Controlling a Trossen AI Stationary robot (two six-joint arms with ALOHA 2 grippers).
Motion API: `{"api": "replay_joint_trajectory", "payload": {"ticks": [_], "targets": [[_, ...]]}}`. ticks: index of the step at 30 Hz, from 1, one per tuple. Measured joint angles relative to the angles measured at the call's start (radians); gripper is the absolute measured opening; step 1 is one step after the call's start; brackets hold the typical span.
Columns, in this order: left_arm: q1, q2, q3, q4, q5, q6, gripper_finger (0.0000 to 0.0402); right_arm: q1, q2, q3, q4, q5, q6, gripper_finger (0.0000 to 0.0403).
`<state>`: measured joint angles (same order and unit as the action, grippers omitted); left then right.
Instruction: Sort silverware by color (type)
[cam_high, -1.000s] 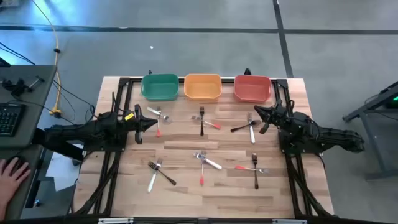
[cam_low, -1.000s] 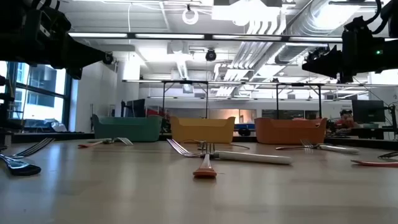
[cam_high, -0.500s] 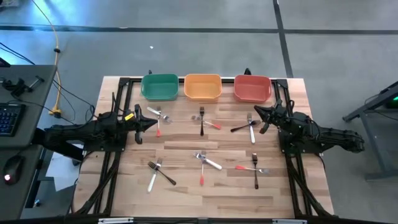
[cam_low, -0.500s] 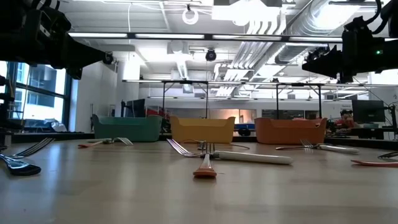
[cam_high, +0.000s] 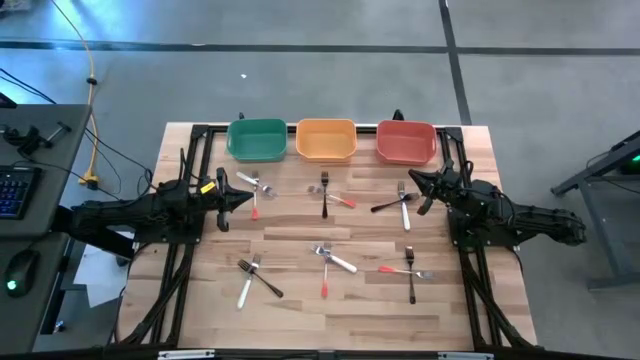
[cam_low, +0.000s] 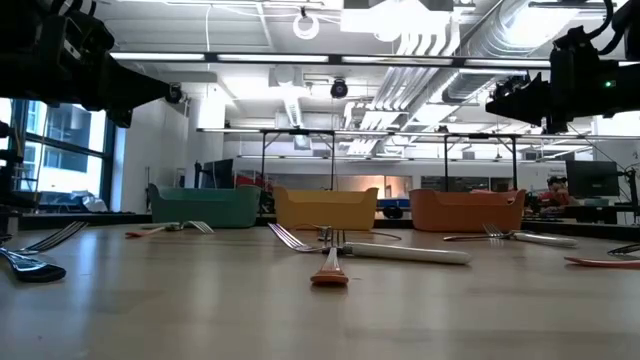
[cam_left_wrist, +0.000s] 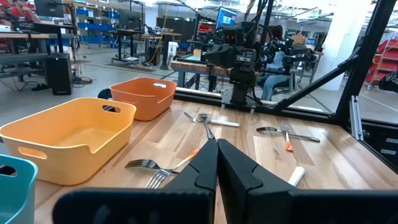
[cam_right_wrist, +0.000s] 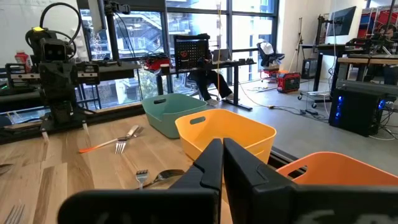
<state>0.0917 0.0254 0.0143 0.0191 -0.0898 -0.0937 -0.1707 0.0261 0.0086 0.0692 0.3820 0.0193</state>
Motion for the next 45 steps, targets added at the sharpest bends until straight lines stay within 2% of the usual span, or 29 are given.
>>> {"api": "replay_joint_trajectory", "payload": {"ticks": [20, 29, 40, 45], "targets": [[0.000, 0.000, 0.000, 0.000, 0.000, 0.000, 0.0001, 0.000, 0.000, 0.000, 0.000, 0.000, 0.000, 0.0000], [0.000, 0.000, 0.000, 0.059, -0.002, 0.005, 0.0001, 0.000, 0.000, 0.000, 0.000, 0.000, 0.000, 0.0000], [0.000, 0.000, 0.000, 0.063, -0.031, -0.035, 0.0001, -0.019, 0.017, 0.000, 0.140, -0.001, 0.014, 0.0000], [0.000, 0.018, 0.000, 0.045, -0.027, -0.061, 0.0001, -0.049, 0.109, 0.000, 0.150, -0.106, 0.164, 0.0000]]}}
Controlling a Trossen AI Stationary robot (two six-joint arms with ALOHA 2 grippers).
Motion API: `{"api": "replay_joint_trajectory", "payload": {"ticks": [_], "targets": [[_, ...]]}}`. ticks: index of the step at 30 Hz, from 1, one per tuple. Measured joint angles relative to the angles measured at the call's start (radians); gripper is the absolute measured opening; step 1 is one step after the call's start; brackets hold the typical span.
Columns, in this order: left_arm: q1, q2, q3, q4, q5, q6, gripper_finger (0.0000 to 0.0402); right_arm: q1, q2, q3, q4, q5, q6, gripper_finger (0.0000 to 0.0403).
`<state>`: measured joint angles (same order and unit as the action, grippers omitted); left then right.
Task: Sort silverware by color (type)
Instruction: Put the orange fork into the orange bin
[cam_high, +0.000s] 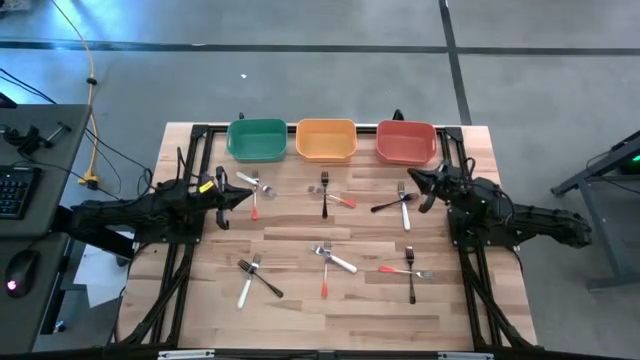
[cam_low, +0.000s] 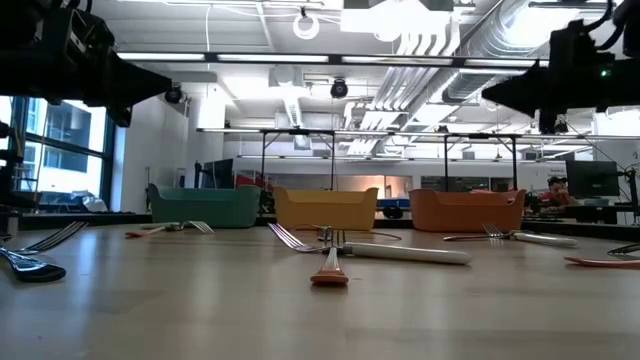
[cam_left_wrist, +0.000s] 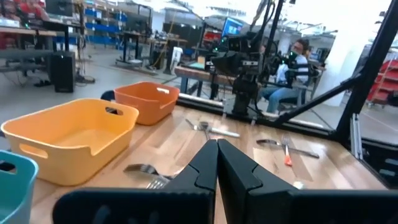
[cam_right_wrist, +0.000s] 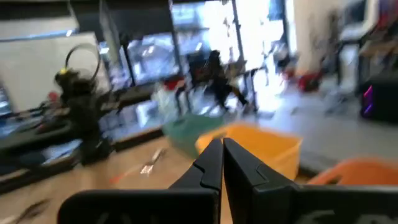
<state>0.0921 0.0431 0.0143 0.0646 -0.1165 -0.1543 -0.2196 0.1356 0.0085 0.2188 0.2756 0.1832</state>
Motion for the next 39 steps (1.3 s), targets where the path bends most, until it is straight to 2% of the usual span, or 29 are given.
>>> {"api": "replay_joint_trajectory", "payload": {"ticks": [8, 13, 18, 24, 30, 39], "targets": [[0.000, 0.078, 0.000, 0.021, -0.041, 0.062, 0.0001, -0.001, 0.274, 0.024, 0.007, 0.005, 0.078, 0.0012], [0.000, 0.137, 0.000, 0.032, -0.043, 0.073, 0.0001, -0.001, 0.451, 0.088, 0.011, 0.005, 0.131, 0.0057], [0.000, 0.195, 0.000, 0.116, -0.043, 0.124, 0.0001, 0.020, 0.646, 0.191, 0.015, 0.000, 0.168, 0.0098], [0.000, 0.269, 0.000, 0.239, -0.043, 0.209, 0.0001, 0.065, 0.948, 0.370, 0.042, 0.004, 0.163, 0.0108], [0.000, 0.326, 0.000, 0.331, -0.043, 0.194, 0.0001, 0.077, 1.233, 0.608, 0.018, -0.037, 0.125, 0.0108], [0.000, 0.376, 0.000, 0.404, -0.024, 0.182, 0.0001, 0.069, 1.537, 0.923, -0.212, -0.130, 0.105, 0.0108]]}}
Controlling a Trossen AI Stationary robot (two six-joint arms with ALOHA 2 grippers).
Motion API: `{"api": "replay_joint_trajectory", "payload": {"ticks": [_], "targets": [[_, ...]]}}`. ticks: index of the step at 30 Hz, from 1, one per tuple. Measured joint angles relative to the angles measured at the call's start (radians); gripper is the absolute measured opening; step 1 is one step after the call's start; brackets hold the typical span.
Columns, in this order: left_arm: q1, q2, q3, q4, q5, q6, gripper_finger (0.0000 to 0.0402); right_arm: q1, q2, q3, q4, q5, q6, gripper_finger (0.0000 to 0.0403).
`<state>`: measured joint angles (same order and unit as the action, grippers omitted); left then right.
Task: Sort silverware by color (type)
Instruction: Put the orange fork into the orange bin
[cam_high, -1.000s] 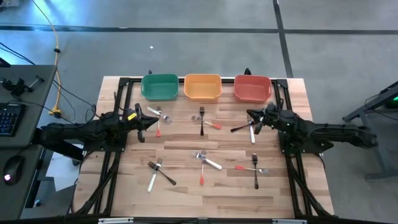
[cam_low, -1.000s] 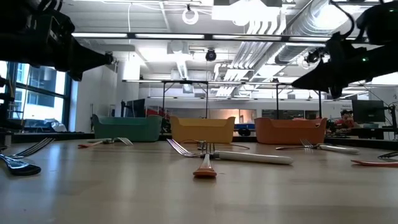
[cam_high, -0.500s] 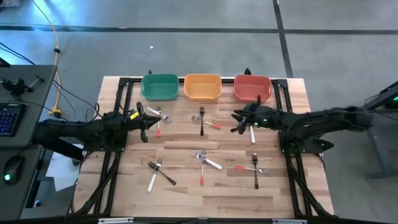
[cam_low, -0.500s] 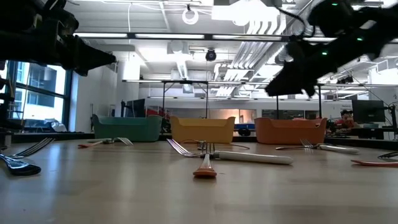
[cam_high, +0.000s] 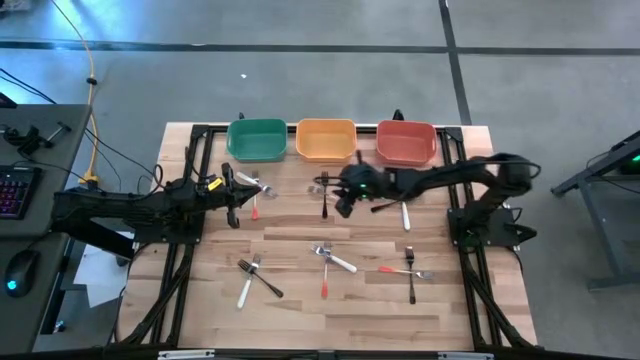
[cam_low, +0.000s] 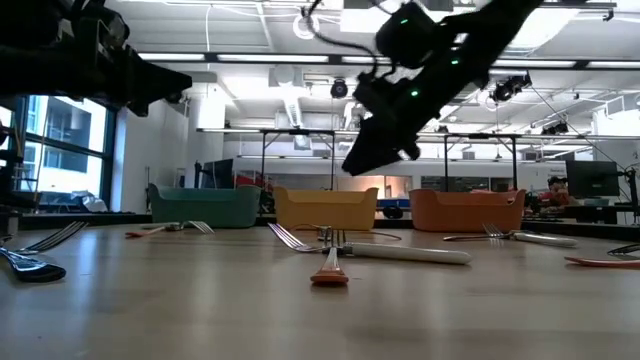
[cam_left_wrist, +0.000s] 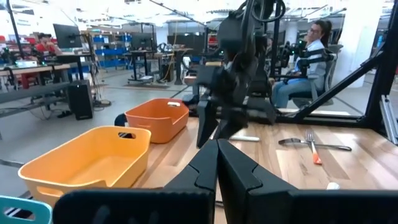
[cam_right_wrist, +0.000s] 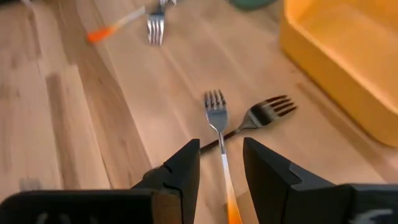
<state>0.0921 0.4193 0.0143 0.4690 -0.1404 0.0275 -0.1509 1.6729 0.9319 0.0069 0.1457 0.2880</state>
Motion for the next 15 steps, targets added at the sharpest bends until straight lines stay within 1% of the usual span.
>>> {"api": "replay_joint_trajectory", "payload": {"ticks": [7, 11, 15], "targets": [[0.000, 0.023, 0.000, 0.004, 0.000, -0.007, 0.0000, 0.000, 0.188, 0.227, -0.298, -0.007, -0.006, 0.0108], [0.000, 0.023, 0.000, 0.010, 0.000, 0.001, 0.0000, -0.008, 0.267, 0.309, -0.380, -0.008, -0.027, 0.0108], [0.000, 0.023, 0.000, 0.025, 0.000, 0.000, 0.0000, -0.023, 0.322, 0.360, -0.441, -0.016, -0.044, 0.0102]]}}
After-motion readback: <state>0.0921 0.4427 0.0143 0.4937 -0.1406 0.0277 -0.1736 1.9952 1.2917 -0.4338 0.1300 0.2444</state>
